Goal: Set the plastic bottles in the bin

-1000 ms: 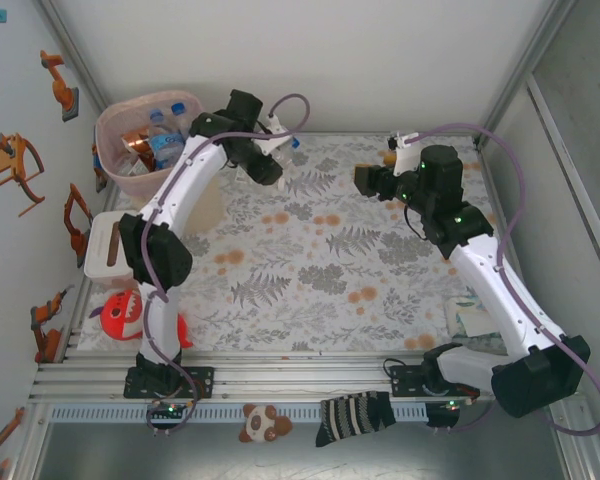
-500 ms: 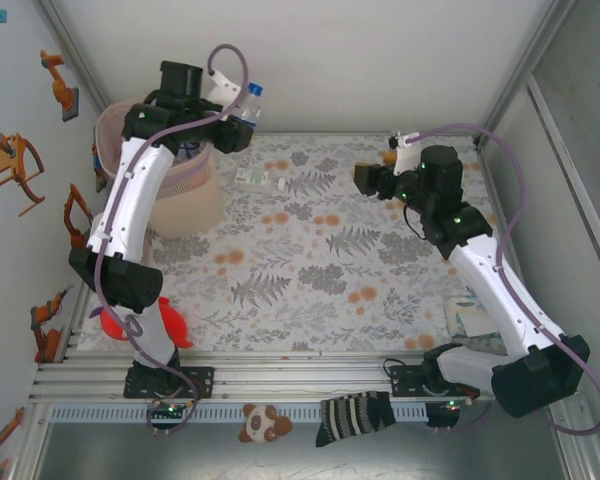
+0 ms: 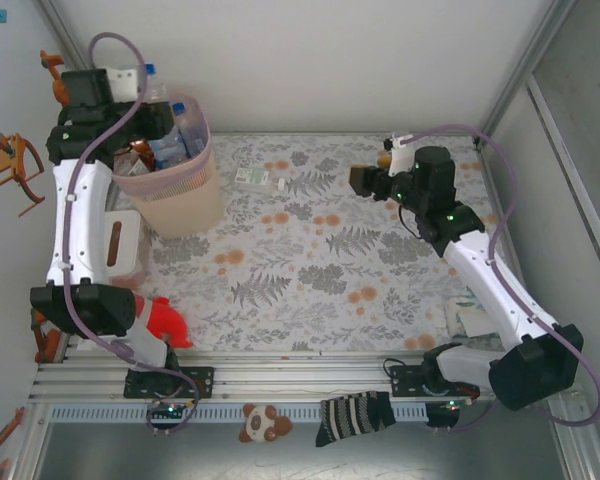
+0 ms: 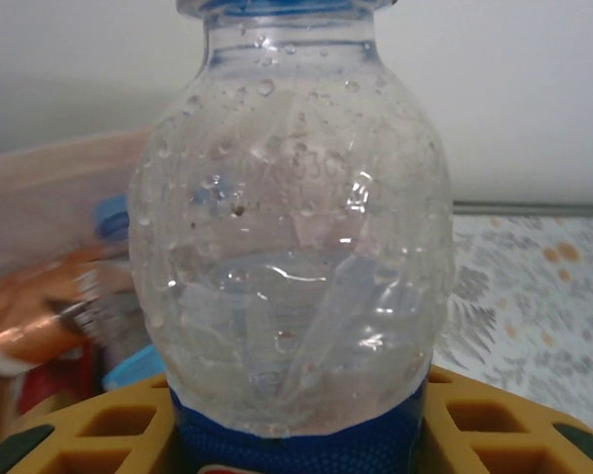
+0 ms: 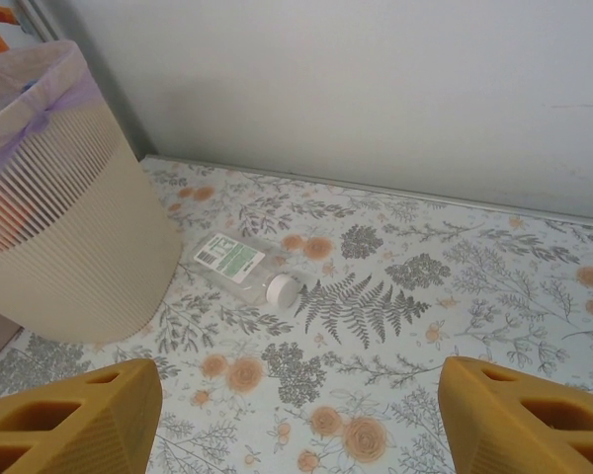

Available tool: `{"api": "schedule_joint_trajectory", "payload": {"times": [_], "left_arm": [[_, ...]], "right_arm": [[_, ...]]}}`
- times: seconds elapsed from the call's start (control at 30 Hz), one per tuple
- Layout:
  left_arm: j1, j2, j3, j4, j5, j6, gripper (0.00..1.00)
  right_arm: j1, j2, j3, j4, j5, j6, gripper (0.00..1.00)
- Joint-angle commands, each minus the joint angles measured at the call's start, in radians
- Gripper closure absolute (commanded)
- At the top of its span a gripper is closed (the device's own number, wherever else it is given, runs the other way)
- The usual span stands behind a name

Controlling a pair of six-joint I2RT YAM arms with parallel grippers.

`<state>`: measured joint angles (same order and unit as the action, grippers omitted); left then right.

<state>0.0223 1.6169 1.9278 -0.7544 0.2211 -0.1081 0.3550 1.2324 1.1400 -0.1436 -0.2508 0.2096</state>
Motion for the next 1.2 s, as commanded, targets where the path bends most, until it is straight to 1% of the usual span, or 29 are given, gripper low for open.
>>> {"api": "schedule_joint_trajectory", "payload": {"times": [0.0,0.1,0.23,0.3,0.5,0.67,0.83,0.97,1.17], "left_arm": [[0.032,-0.028,-0.051,0.092,-0.092,-0.076,0.58],[0.044,-0.026,-0.091,0.121,-0.214,-0.051,0.58],[0.054,-0.01,-0.134,0.196,-0.291,-0.038,0.58],[0.061,0.018,-0.127,0.219,-0.304,-0.038,0.58],[0.077,0.095,-0.074,0.248,-0.276,-0.036,0.6],[0.093,0.158,-0.033,0.213,-0.268,-0.032,0.6],[0.097,0.174,-0.021,0.109,-0.194,-0.04,0.62],[0.097,0.172,-0.013,-0.021,-0.123,-0.037,0.62],[0.097,0.152,-0.038,-0.12,-0.053,-0.037,0.62]], "right_arm": [[0.004,0.006,-0.006,0.035,-0.016,0.005,0.27],[0.004,0.007,-0.004,0.032,-0.018,-0.001,0.27],[0.004,0.013,0.004,0.029,-0.022,-0.002,0.27],[0.004,0.018,0.014,0.022,-0.024,-0.007,0.27],[0.004,0.018,0.03,-0.006,-0.022,-0.024,0.27],[0.004,0.013,0.033,-0.012,-0.022,-0.024,0.26],[0.004,0.009,0.035,-0.016,-0.022,-0.024,0.27],[0.004,0.013,0.035,-0.012,-0.026,-0.022,0.27],[0.004,0.029,0.043,-0.005,-0.043,-0.02,0.26]]}}
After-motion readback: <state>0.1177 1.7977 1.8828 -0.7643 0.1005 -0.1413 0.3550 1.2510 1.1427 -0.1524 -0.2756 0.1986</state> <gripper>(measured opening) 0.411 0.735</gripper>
